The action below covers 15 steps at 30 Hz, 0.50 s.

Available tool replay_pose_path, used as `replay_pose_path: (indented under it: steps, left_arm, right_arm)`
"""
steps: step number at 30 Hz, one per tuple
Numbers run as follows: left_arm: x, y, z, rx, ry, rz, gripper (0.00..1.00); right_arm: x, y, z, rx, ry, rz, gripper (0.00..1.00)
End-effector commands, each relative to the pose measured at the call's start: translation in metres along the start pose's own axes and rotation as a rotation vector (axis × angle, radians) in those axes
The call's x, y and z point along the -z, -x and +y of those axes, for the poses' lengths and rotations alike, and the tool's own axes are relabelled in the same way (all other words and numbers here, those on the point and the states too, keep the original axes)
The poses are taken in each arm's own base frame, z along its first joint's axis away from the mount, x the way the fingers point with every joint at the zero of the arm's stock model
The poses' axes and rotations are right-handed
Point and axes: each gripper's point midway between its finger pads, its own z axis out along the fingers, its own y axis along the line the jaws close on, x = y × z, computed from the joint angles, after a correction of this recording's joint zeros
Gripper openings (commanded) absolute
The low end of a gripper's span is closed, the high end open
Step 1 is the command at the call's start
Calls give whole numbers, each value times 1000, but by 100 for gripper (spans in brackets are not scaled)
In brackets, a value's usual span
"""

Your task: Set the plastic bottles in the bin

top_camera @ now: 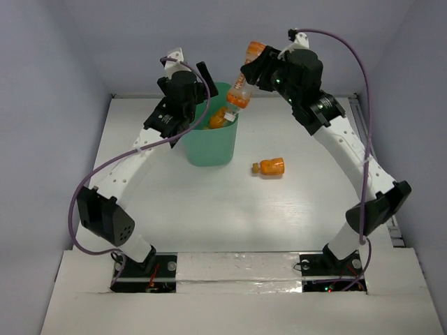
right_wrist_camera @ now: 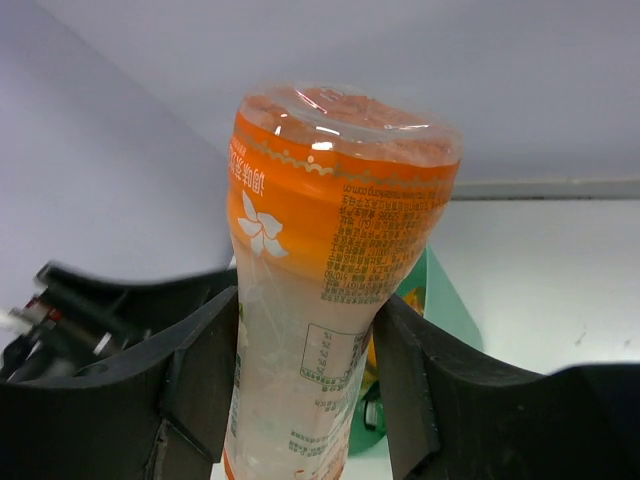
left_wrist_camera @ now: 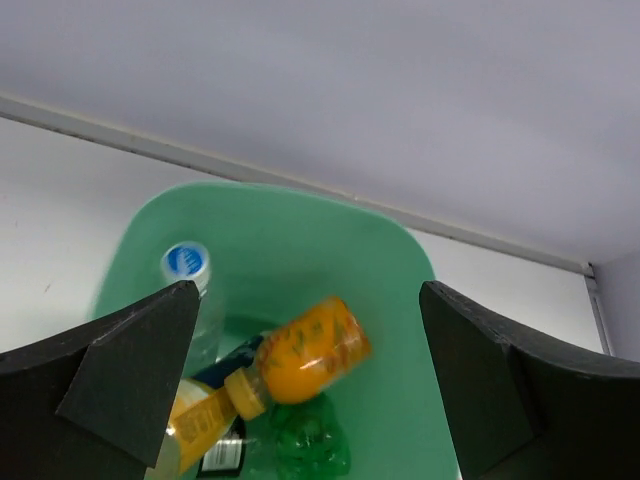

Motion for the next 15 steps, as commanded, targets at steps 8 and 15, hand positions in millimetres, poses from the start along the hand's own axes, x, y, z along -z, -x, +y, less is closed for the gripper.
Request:
replay_pose_path:
  steps: [8,15]
  left_arm:
    - [117,48,14,130,-178,-59,81]
    - [155,-1,19,153,-320,78,69]
  right_arm:
    - [-62,-13,28,222,-81,-70,66]
    - [-72,-34,42,218,-42,-3,95]
